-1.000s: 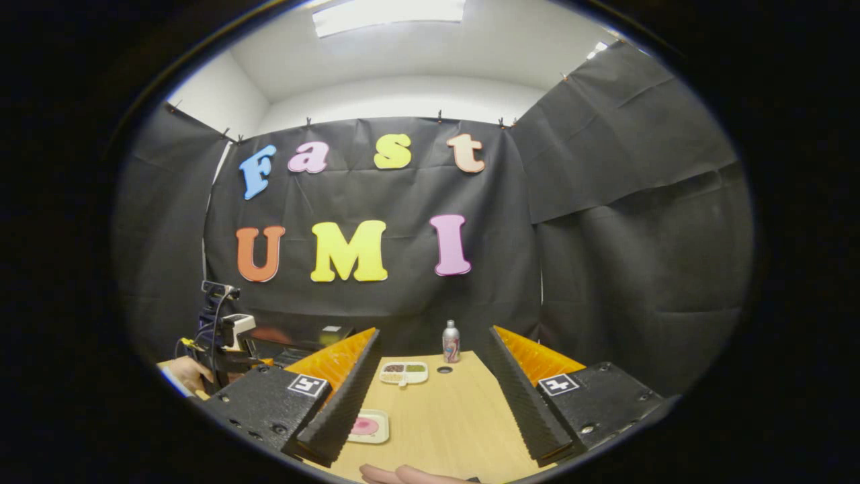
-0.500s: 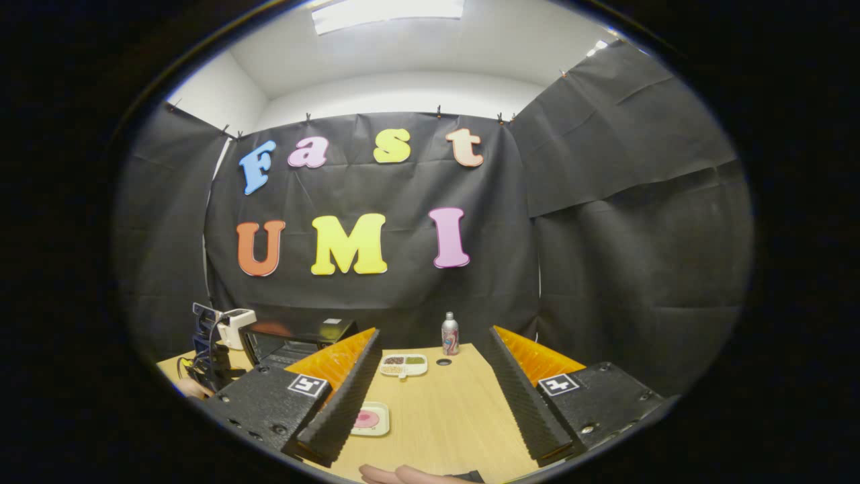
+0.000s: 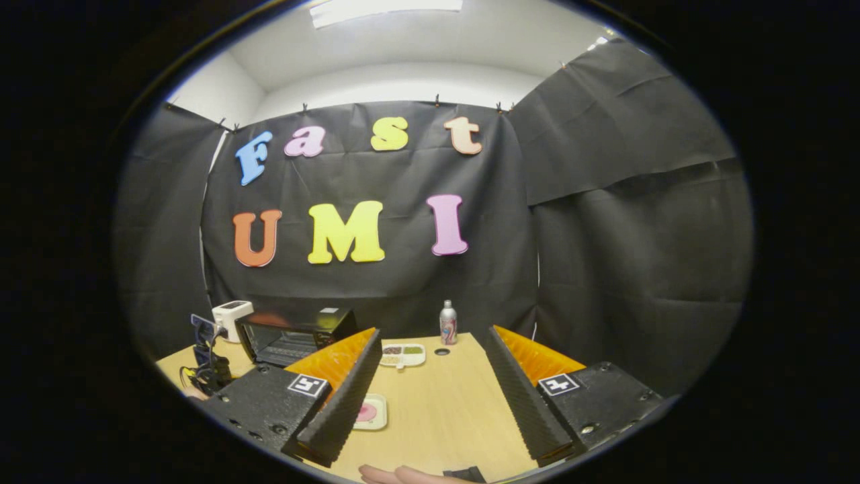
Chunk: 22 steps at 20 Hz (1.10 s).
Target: Open the electric oven with the left hand, put the food in, and close the electric oven.
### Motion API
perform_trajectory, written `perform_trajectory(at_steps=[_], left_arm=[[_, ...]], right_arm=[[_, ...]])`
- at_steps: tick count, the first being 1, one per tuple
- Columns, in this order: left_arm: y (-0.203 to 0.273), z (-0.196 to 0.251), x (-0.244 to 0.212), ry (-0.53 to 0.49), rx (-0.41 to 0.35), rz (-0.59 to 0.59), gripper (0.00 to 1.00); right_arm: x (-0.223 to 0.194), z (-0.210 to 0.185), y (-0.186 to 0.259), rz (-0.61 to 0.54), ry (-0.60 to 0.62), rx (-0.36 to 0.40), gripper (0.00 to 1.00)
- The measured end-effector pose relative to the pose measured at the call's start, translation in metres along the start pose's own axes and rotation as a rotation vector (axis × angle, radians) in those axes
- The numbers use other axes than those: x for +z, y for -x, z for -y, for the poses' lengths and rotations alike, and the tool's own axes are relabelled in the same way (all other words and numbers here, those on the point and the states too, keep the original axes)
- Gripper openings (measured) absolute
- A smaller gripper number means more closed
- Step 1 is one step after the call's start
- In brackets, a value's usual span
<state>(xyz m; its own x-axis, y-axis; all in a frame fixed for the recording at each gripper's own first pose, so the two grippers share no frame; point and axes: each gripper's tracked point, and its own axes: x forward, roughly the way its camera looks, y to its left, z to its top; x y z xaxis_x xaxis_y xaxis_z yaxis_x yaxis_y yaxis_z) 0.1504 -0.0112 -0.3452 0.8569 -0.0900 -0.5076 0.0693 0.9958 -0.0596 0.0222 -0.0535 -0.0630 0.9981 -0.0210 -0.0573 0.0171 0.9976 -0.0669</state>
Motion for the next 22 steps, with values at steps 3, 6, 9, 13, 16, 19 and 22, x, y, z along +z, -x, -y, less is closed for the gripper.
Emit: perform_trajectory(at_steps=[3, 6, 9, 13, 16, 19, 22], left_arm=[[-0.005, 0.001, -0.017, 0.011, 0.000, -0.046, 0.96], [-0.005, 0.000, -0.017, -0.011, 0.000, -0.025, 0.96], [-0.004, -0.003, -0.017, 0.004, 0.002, -0.022, 0.96], [0.017, -0.011, 0.001, 0.005, 0.028, 0.043, 0.96], [0.055, -0.010, 0.042, -0.004, 0.020, 0.151, 0.96], [0.102, -0.020, 0.088, -0.004, 0.058, 0.264, 0.96], [0.142, -0.034, 0.117, 0.020, 0.121, 0.340, 0.95]], right_arm=[[-0.003, -0.002, -0.002, -0.013, -0.003, 0.005, 0.96], [-0.004, -0.004, -0.003, -0.015, 0.004, 0.001, 0.96], [-0.011, -0.007, -0.011, -0.041, 0.011, -0.002, 0.96], [-0.032, -0.013, -0.034, -0.104, 0.034, 0.004, 0.96], [-0.061, -0.023, -0.063, -0.209, 0.060, 0.037, 0.96], [-0.102, -0.029, -0.094, -0.356, 0.100, 0.075, 0.97], [-0.149, -0.030, -0.124, -0.542, 0.136, 0.111, 0.99]])
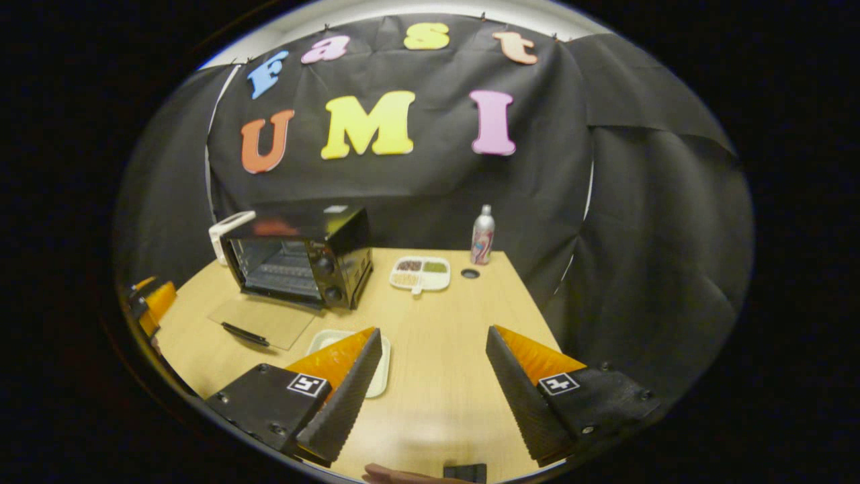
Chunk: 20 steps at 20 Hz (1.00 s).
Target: Open the electric oven with the left hand, put the food in, and close the electric oven.
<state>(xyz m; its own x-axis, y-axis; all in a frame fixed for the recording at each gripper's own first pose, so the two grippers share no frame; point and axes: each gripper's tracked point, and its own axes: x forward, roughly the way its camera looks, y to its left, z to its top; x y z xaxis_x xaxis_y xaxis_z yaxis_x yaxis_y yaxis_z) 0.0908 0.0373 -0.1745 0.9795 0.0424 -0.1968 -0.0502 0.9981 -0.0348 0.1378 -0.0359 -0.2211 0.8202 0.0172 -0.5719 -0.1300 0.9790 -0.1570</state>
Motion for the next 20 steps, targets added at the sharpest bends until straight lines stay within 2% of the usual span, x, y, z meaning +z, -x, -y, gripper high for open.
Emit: perform_trajectory(at_steps=[5, 7, 9, 12, 16, 17, 18, 19, 20], left_arm=[[0.044, -0.014, 0.049, -0.007, 0.042, 0.117, 0.95], [0.056, -0.020, 0.058, -0.019, 0.064, 0.146, 0.95], [0.065, -0.020, 0.064, -0.014, 0.066, 0.164, 0.95], [0.075, -0.016, 0.072, 0.017, 0.035, 0.161, 0.95], [0.079, -0.026, 0.081, 0.014, 0.061, 0.182, 0.95], [0.081, -0.027, 0.082, 0.013, 0.062, 0.183, 0.95], [0.081, -0.027, 0.080, 0.015, 0.061, 0.177, 0.95], [0.079, -0.029, 0.080, 0.023, 0.065, 0.173, 0.95], [0.079, -0.030, 0.079, 0.033, 0.067, 0.167, 0.95]], right_arm=[[-0.041, -0.022, -0.069, -0.319, -0.013, 0.152, 0.97], [-0.058, -0.028, -0.090, -0.436, -0.021, 0.186, 0.95], [-0.073, -0.045, -0.101, -0.539, -0.034, 0.243, 0.87], [-0.081, -0.062, -0.111, -0.656, -0.086, 0.310, 0.81], [-0.098, -0.067, -0.130, -0.767, -0.097, 0.309, 0.64], [-0.103, -0.068, -0.132, -0.793, -0.094, 0.315, 0.55], [-0.106, -0.069, -0.135, -0.808, -0.098, 0.320, 0.51], [-0.109, -0.071, -0.138, -0.826, -0.108, 0.331, 0.39], [-0.109, -0.071, -0.139, -0.835, -0.112, 0.333, 0.31]])
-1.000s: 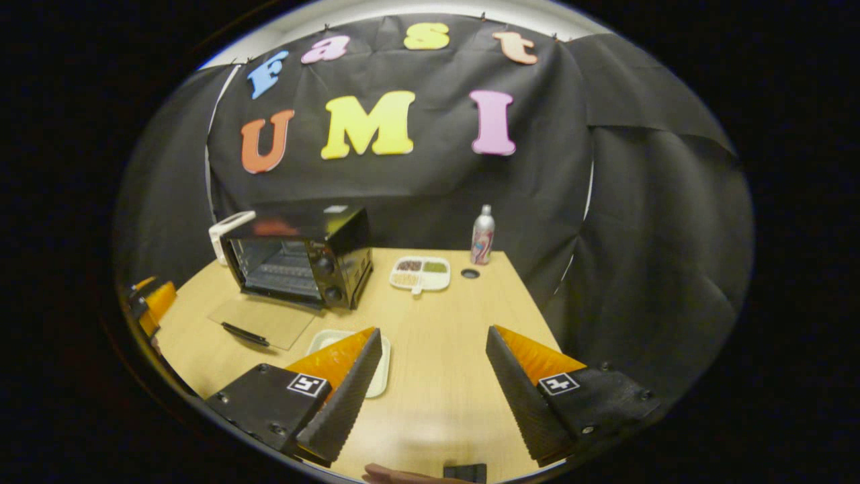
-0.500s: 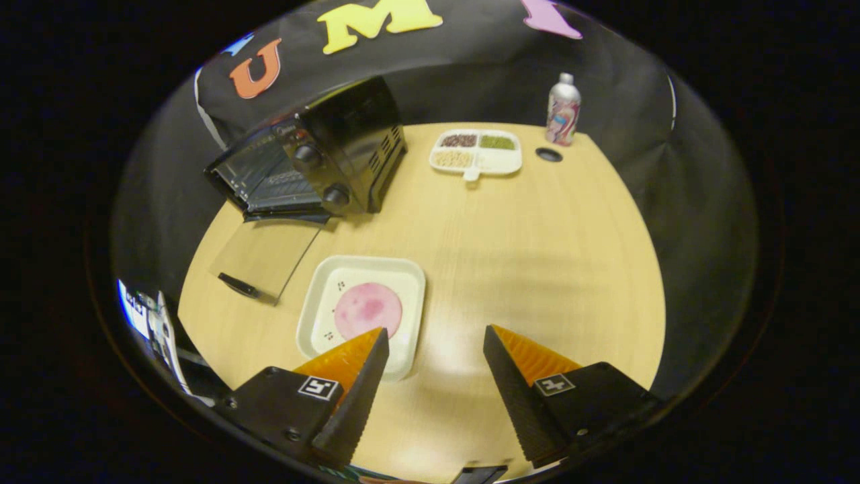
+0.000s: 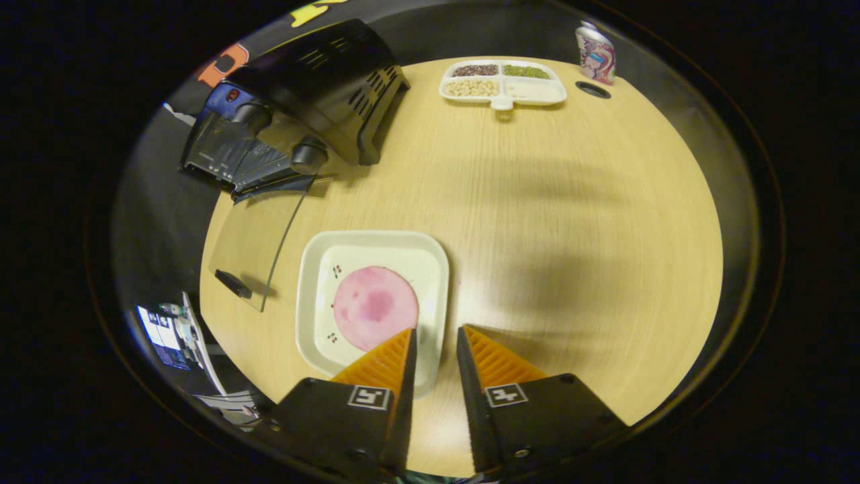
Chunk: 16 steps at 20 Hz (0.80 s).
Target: Open the electric oven with the left hand, put the food in, and close the electric oven.
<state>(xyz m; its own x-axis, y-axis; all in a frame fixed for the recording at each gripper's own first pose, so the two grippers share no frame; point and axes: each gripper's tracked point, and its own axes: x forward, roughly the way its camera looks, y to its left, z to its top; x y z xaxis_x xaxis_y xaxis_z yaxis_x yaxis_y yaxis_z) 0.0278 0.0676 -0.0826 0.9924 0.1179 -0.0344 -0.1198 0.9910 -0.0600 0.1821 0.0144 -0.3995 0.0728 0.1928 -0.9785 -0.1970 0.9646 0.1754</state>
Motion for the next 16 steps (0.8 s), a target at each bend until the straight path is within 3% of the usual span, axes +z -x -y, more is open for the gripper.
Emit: perform_trajectory(at_steps=[1, 3, 11, 16], left_arm=[[0.000, 0.000, -0.001, 0.009, -0.001, -0.008, 0.95], [-0.001, -0.003, -0.002, 0.019, 0.009, -0.017, 0.95], [0.009, -0.009, -0.002, 0.007, 0.025, -0.021, 0.95], [0.019, 0.002, -0.002, 0.007, -0.013, -0.025, 0.95]], right_arm=[[0.002, 0.003, -0.003, -0.012, -0.007, 0.002, 0.16], [0.004, 0.005, -0.003, -0.020, -0.010, 0.017, 0.02], [-0.007, 0.004, 0.002, 0.023, -0.200, 0.205, 0.04], [-0.029, 0.025, 0.021, 0.087, -0.296, 0.267, 0.01]])
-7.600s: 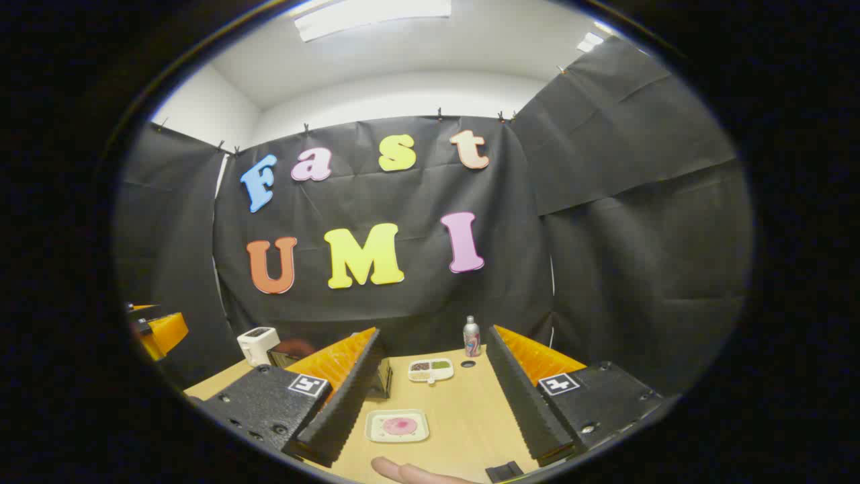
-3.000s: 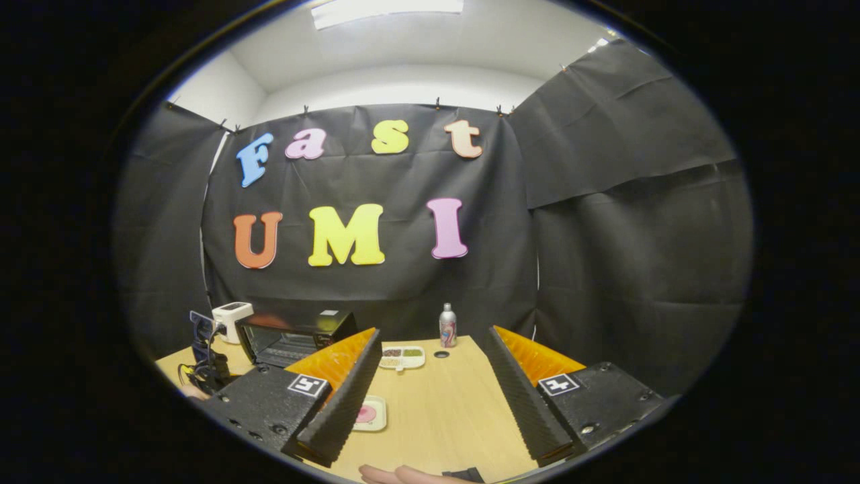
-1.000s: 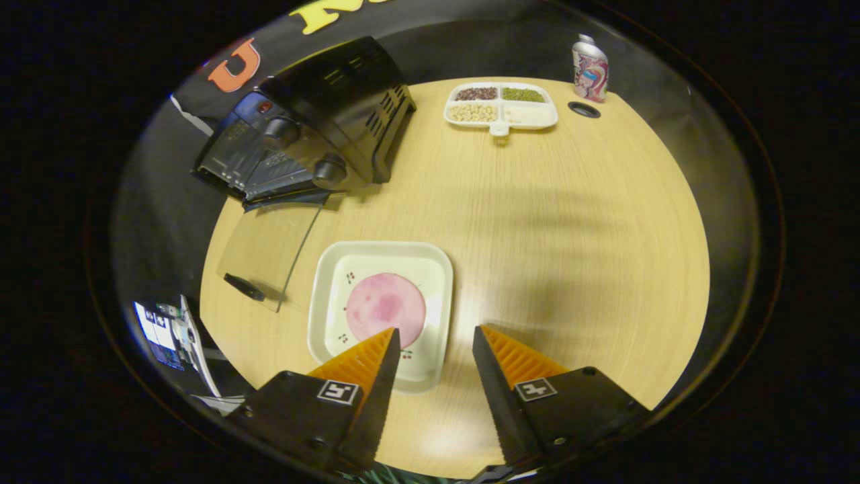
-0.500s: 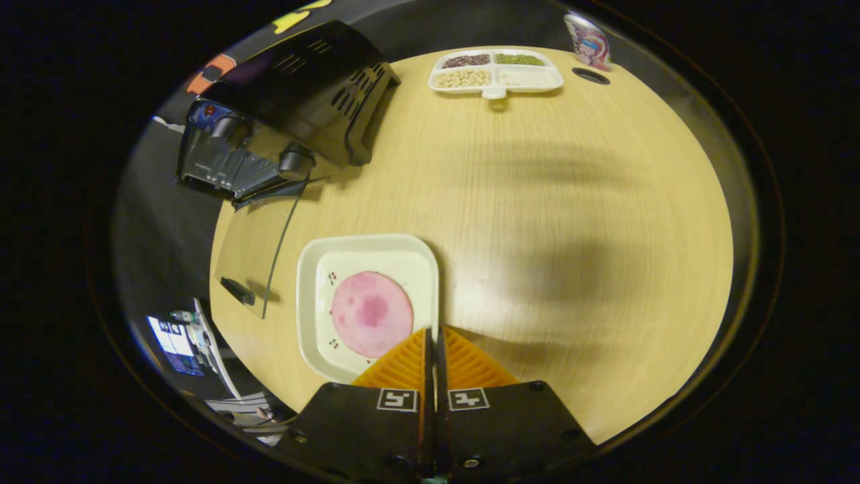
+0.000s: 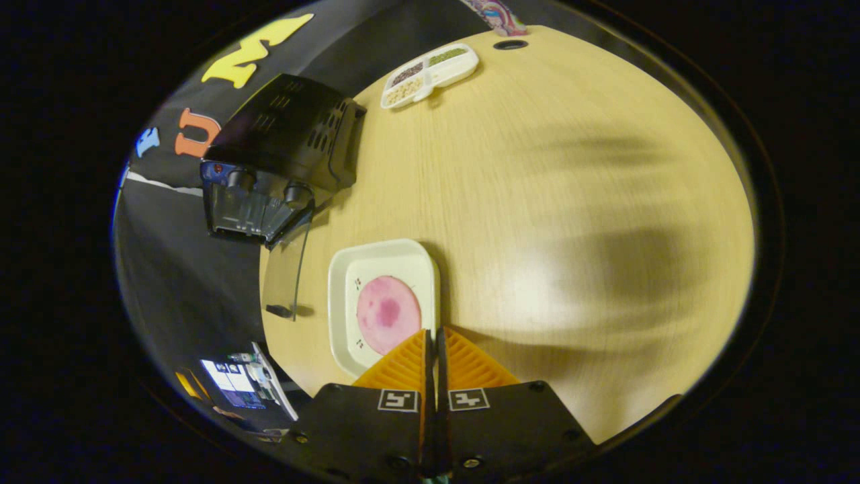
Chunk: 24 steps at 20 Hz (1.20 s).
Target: Open the electric oven with the left hand, put the food in, and close the electric oven.
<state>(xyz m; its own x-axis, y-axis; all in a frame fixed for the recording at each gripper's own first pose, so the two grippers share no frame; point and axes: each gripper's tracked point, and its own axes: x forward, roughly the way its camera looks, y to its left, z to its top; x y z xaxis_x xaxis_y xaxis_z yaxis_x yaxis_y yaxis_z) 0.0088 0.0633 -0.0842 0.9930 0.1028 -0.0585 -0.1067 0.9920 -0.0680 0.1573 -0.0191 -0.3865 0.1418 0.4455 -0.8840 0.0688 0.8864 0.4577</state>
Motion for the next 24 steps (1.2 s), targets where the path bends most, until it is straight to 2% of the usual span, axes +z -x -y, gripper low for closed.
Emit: perform_trajectory(at_steps=[2, 4, 5, 6, 8, 11, 12, 13, 18, 22, 24], left_arm=[[0.005, 0.005, 0.000, 0.006, -0.013, 0.000, 0.95], [0.006, 0.009, -0.001, 0.003, -0.023, 0.001, 0.95], [0.008, 0.009, -0.002, 0.004, -0.025, -0.001, 0.95], [0.009, 0.011, -0.003, 0.004, -0.030, -0.003, 0.95], [0.012, 0.012, -0.002, 0.001, -0.037, -0.003, 0.95], [0.019, 0.006, -0.002, -0.010, -0.032, -0.004, 0.95], [0.020, 0.002, -0.005, -0.013, -0.026, -0.009, 0.95], [0.022, -0.002, -0.005, -0.014, -0.021, -0.013, 0.95], [0.028, -0.025, -0.008, -0.011, -0.005, -0.012, 0.95], [0.030, -0.046, -0.011, -0.037, 0.020, -0.015, 0.95], [0.031, -0.057, -0.012, -0.033, 0.034, -0.019, 0.95]], right_arm=[[-0.003, 0.001, 0.015, 0.039, -0.012, 0.019, 0.04], [-0.011, -0.006, 0.028, 0.063, -0.020, 0.033, 0.00], [-0.015, -0.011, 0.034, 0.071, -0.014, 0.036, 0.03], [-0.018, -0.015, 0.039, 0.082, -0.010, 0.037, 0.00], [-0.022, -0.027, 0.050, 0.102, 0.005, 0.033, 0.03], [-0.027, -0.053, 0.055, 0.108, 0.015, 0.041, 0.00], [-0.029, -0.062, 0.057, 0.111, 0.019, 0.050, 0.04], [-0.029, -0.072, 0.056, 0.112, 0.023, 0.059, 0.01], [-0.034, -0.126, 0.039, 0.117, 0.036, 0.102, 0.01], [-0.035, -0.168, 0.009, 0.121, 0.076, 0.116, 0.01], [-0.035, -0.190, -0.005, 0.122, 0.054, 0.133, 0.01]])
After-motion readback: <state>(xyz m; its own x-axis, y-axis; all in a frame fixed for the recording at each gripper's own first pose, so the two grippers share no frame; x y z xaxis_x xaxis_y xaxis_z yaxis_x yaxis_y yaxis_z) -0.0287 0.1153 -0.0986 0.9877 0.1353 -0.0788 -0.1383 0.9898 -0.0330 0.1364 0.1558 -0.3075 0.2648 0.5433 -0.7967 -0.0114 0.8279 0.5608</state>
